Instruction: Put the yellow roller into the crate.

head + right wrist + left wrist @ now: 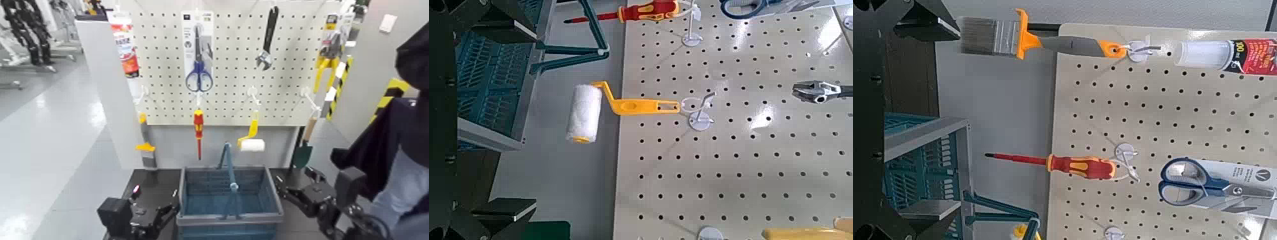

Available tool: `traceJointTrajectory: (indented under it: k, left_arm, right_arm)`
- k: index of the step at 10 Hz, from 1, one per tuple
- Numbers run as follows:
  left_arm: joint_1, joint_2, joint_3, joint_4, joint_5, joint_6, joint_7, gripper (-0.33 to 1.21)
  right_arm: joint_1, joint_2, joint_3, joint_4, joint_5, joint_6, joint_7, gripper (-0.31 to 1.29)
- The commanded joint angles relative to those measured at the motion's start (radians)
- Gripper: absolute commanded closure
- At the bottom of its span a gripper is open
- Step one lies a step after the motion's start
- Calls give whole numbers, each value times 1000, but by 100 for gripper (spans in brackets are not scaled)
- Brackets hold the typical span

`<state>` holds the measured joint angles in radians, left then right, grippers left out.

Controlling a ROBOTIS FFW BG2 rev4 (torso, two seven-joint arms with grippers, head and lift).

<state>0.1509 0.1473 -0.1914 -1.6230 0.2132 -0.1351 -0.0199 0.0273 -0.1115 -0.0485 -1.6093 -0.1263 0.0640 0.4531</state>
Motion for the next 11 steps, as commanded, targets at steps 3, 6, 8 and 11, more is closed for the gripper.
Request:
traceJointTrajectory:
  k: [3,6,8,11]
  left_arm:
    - [-2,0,-2,2,0,-3,0,11]
    - [-7,0,-6,8,0,-6,0,11]
    - [-8,0,-10,9,0,-8,0,11]
    - [-19,0,-19,15,0,-8,0,11]
  right_arm:
    - [-171,-39,33,163,-6,-18,71,14]
    - [-280,-59,88,281,-6,-53,94,14]
    - [-346,-65,122,368,-23,-87,101,14]
    - [-461,-69,165,520,-47,-148,118,13]
